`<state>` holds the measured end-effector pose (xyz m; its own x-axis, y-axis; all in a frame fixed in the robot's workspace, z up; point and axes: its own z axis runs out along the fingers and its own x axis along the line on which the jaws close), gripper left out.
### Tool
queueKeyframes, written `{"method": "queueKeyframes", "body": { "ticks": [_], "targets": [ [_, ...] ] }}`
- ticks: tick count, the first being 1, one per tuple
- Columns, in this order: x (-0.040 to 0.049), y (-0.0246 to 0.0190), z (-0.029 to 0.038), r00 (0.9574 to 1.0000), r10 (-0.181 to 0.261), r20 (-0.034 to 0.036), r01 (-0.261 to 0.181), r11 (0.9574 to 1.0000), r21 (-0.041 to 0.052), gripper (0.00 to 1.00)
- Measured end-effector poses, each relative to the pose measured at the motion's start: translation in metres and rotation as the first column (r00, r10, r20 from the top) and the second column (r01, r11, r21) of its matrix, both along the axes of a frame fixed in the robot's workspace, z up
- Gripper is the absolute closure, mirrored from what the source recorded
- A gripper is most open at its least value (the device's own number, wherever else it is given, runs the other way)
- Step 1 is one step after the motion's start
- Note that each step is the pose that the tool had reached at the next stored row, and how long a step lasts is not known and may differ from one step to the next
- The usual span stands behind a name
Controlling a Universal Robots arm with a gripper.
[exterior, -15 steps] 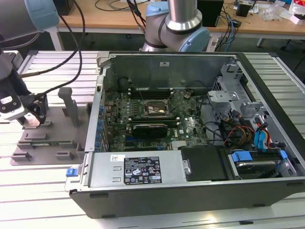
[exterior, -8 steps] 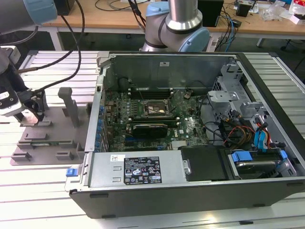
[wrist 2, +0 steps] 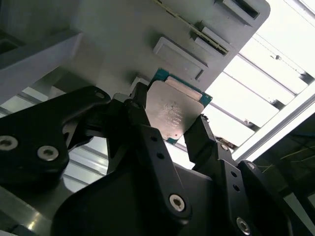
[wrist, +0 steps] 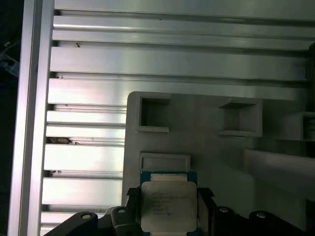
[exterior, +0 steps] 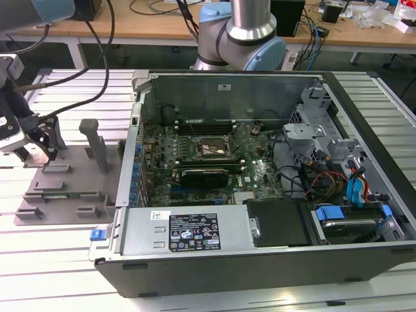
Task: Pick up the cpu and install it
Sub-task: 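Pick up the cpu and move it towards the insertion slot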
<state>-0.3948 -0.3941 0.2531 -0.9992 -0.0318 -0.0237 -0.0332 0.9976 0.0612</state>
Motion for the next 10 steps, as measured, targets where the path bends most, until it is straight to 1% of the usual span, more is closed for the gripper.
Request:
{"method": "queueKeyframes", "body": {
  "ticks": [2, 4, 6, 8, 10],
  "targets": [
    [0.0, 0.0, 0.0031, 1.0, 0.0, 0.0, 0.0, 1.0, 0.0, 0.45],
    [0.0, 0.0001, 0.0084, 1.0, 0.0, 0.0, 0.0, 1.0, 0.0, 0.45],
    [0.0, 0.0001, 0.0153, 1.0, 0.0, 0.0001, 0.0, 1.0, 0.0, 0.45],
    [0.0, 0.0001, 0.0178, 1.0, 0.0, -0.0001, 0.0, 1.0, -0.0001, 0.45],
    [0.0, 0.0001, 0.0219, 1.0, 0.0, 0.0, 0.0, 1.0, 0.0, 0.45]
  ]
}}
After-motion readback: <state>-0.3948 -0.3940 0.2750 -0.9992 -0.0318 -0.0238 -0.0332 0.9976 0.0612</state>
